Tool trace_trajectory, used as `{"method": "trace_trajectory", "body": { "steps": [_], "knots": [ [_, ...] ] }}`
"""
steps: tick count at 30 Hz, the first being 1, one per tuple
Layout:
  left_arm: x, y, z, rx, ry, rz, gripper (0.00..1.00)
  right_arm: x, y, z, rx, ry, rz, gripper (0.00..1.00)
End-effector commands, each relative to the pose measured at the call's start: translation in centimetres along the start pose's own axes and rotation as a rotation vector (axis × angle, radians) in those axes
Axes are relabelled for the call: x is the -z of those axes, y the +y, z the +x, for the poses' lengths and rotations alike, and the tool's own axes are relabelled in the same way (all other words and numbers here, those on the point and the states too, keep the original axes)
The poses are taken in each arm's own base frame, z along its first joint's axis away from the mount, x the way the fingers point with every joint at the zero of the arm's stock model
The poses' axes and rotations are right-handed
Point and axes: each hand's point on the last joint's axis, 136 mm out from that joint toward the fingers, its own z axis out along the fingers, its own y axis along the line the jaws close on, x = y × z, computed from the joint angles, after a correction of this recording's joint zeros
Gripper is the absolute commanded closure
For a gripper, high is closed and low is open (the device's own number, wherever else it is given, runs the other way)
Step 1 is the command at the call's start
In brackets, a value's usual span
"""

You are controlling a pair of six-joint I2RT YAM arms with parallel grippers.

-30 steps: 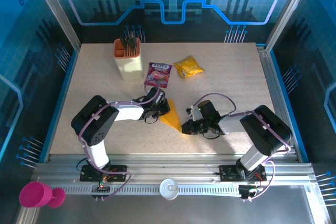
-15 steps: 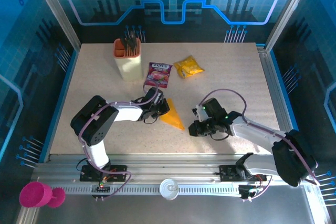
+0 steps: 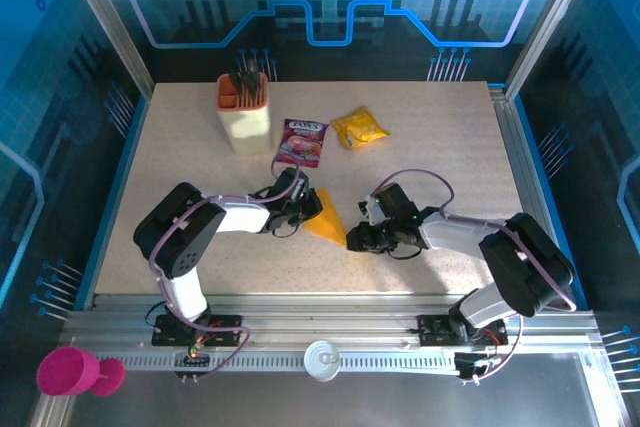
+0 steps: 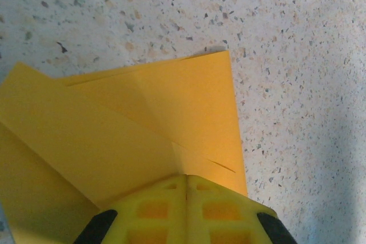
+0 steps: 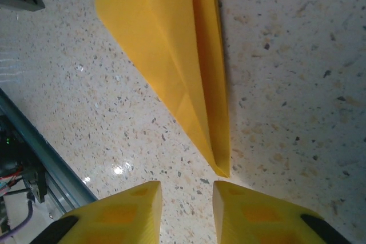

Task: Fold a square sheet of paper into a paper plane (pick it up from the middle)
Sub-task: Fourth fold the wing at the center of the table, then turn over the paper at the center of the table.

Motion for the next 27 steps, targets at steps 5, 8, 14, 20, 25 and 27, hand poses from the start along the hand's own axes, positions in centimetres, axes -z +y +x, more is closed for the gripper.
{"method": "trace_trajectory", "body": {
  "steps": [5, 8, 14, 20, 25, 27],
  "knots": [
    [0.1, 7.3, 3.6, 0.052, 0.113, -0.228, 1.00, -0.7, -0.4, 0.2, -0.045, -0.002, -0.028, 0.67],
    [0.1, 7.4, 3.5, 0.055, 0.111, -0.227, 1.00, -0.8, -0.6, 0.2, -0.054, -0.001, -0.023, 0.64],
    [0.2, 7.6, 3.4, 0.058, 0.110, -0.229, 1.00, -0.8, -1.0, 0.1, -0.067, -0.006, -0.016, 0.61],
    [0.2, 7.8, 3.4, 0.061, 0.110, -0.228, 1.00, -0.9, -0.6, -0.3, -0.071, -0.009, -0.038, 0.62],
    [0.2, 7.8, 3.3, 0.064, 0.109, -0.229, 1.00, -1.3, 0.4, -0.9, -0.086, -0.008, -0.100, 0.67],
    [0.2, 7.8, 3.3, 0.063, 0.108, -0.228, 1.00, -1.5, 0.7, -1.1, -0.092, -0.006, -0.119, 0.68]
  ]
}}
